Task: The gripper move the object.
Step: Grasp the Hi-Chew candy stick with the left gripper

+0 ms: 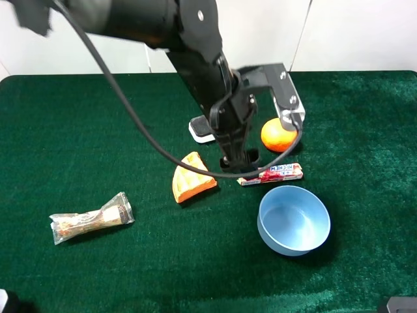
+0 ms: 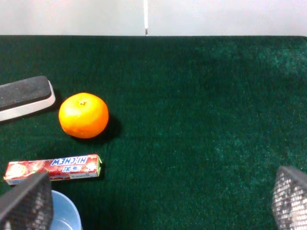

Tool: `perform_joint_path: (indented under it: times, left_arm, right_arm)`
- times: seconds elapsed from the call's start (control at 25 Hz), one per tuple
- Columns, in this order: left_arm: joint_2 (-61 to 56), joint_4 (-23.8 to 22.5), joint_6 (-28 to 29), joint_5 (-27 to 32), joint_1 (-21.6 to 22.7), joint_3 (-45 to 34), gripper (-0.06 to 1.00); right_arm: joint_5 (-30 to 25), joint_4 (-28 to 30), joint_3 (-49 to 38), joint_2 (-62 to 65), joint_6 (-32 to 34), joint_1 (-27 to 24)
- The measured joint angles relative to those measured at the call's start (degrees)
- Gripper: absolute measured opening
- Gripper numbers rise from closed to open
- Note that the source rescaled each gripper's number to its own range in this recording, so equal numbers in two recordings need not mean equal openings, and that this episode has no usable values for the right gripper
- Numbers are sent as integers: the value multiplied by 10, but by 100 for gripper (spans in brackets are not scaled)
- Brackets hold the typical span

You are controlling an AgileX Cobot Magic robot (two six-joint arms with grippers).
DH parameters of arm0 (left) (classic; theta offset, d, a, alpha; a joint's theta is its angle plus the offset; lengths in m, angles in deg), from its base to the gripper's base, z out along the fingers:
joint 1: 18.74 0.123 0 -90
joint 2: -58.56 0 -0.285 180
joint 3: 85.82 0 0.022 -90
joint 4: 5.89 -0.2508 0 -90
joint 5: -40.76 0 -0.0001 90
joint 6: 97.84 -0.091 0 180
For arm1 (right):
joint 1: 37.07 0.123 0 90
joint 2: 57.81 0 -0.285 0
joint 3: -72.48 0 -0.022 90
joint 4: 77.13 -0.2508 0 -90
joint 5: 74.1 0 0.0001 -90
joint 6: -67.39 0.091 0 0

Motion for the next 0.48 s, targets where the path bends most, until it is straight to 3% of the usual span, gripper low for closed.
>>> perform_joint_path:
  times: [0.48]
  left_arm:
    - [61, -39, 14, -98, -18, 0, 100]
  right_arm:
    - [0, 0, 0, 0, 0, 0]
